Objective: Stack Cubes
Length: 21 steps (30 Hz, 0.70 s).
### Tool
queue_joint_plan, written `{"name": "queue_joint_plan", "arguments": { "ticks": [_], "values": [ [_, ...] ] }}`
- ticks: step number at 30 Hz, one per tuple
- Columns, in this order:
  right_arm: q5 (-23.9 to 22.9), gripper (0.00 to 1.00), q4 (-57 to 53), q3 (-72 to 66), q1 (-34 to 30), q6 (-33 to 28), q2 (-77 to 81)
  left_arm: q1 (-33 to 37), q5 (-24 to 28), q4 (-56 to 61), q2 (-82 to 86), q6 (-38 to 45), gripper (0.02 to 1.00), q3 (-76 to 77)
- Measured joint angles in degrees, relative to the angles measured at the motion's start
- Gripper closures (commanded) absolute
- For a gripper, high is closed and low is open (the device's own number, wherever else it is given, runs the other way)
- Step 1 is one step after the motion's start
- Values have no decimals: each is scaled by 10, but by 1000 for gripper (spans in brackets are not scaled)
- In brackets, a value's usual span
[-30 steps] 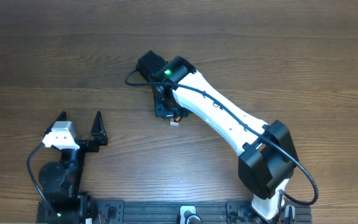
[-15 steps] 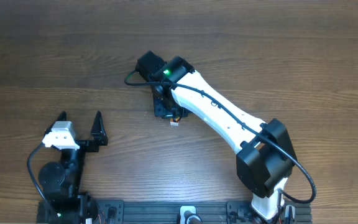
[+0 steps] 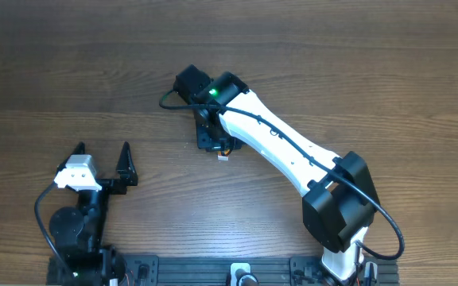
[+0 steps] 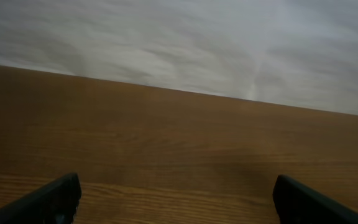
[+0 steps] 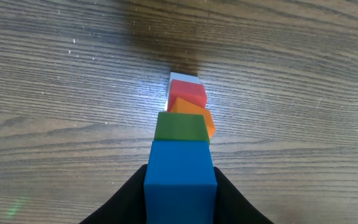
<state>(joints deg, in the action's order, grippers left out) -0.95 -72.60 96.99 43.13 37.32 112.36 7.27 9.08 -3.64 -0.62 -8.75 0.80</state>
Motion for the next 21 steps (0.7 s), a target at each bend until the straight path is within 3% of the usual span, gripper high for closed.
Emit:
{"name": "queue_joint_plan", "arguments": {
  "ticks": [3, 5, 7, 10, 11, 21],
  "values": [
    [0, 667, 1, 0, 0, 0, 0, 0, 0, 0, 0, 0, 18, 0],
    [0, 573, 2, 0, 0, 0, 0, 0, 0, 0, 0, 0, 18, 0],
    [1, 400, 3, 0, 0, 5, 0, 0, 0, 0, 0, 0, 18, 0],
    [2, 62, 7, 0, 0, 5, 0, 0, 0, 0, 0, 0, 18, 0],
    [3, 9, 9, 0, 0, 3, 0, 0, 0, 0, 0, 0, 18, 0],
    [-21, 7, 56, 8, -17, -30, 0, 0, 0, 0, 0, 0, 18, 0]
  ]
}}
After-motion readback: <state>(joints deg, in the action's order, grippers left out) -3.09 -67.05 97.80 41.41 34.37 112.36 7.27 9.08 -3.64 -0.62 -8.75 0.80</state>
